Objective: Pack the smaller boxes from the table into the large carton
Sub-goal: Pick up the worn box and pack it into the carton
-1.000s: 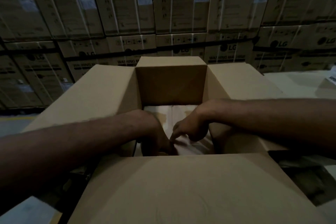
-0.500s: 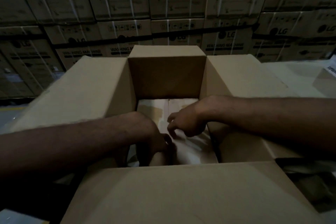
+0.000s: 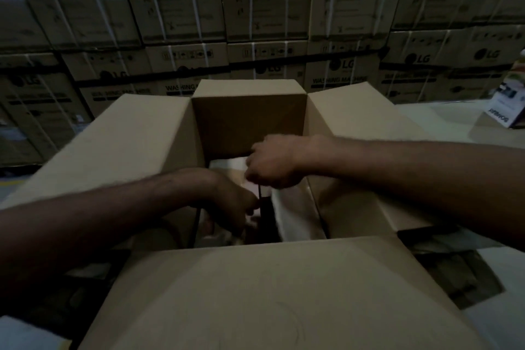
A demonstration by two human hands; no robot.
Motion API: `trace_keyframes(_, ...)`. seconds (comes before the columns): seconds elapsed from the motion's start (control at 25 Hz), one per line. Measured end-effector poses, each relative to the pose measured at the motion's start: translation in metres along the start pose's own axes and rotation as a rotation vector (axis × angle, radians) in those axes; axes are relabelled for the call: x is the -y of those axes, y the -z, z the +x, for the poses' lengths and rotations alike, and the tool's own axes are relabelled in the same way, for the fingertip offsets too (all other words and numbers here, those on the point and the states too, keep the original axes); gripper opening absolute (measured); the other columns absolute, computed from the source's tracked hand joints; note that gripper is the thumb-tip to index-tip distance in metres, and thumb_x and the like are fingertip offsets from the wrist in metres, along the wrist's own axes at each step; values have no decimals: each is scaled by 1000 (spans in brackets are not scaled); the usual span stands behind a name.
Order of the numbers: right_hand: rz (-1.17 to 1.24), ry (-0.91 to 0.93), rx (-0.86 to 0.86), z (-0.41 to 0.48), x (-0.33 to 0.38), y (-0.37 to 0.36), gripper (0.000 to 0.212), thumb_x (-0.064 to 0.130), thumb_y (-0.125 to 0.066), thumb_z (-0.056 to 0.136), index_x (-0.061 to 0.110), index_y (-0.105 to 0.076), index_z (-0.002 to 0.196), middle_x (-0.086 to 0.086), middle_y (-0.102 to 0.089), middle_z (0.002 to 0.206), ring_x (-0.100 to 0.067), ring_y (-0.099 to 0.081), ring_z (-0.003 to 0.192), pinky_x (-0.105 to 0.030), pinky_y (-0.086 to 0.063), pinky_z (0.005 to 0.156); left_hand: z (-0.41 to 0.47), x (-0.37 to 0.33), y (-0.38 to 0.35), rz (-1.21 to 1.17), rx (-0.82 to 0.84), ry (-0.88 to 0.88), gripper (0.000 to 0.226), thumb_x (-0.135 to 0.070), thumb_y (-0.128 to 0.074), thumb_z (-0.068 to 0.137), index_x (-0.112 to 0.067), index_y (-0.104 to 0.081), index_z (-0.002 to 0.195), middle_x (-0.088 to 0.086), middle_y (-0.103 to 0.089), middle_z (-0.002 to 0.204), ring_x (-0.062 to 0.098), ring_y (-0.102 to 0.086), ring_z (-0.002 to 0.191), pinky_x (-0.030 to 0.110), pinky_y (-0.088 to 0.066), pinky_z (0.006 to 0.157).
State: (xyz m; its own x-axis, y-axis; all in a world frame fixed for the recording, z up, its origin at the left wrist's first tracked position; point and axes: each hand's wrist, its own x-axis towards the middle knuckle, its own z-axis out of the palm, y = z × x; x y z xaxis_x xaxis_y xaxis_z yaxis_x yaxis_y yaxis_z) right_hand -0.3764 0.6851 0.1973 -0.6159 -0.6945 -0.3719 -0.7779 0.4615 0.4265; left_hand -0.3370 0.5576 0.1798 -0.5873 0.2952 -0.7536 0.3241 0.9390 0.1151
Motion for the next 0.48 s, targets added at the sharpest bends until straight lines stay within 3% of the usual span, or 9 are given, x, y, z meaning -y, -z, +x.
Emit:
trace_keyframes(0.12,101,-200,152,-26,-24,17,20,28,-53,99,23,-62,82,2,-64,82,-15,-63,81,-37,-52,86,-9,-9,-2,147,-55,-146,84,-18,-61,99,-33,-8,163,-5,-18,165,22,-44,140,40,-50,103)
trace_keyframes(0.2,232,-255,348,-37,-39,10,11,27,-60,98,22,-70,99,2,-70,98,-14,-67,93,-33,-57,87,-2,-13,-5,293,9,-189,70,-23,-55,103,-28,-19,162,-6,-13,167,21,-27,150,39,-36,117)
trace_keyframes(0.28,238,-194,501,-35,-40,1,29,20,-63,99,22,-67,127,3,-66,122,-13,-62,107,-26,-53,82,7,-15,-8,347,107,-165,60,-26,-48,107,-27,-23,161,-5,-17,168,20,-20,153,36,-26,120)
trace_keyframes(0.36,261,-166,604,-24,-36,-5,47,15,-65,98,23,-55,143,3,-60,134,-13,-56,106,-23,-48,72,6,-21,-9,376,160,-149,55,-27,-44,108,-26,-27,160,-4,-26,166,20,-30,149,35,-34,115)
trace_keyframes(0.48,321,-130,707,2,-31,-3,73,14,-69,93,32,-37,156,3,-55,144,-18,-56,115,-26,-45,71,-4,-19,-1,503,39,-110,41,-29,-46,107,-25,-48,148,1,-53,144,18,-57,117,32,-46,85)
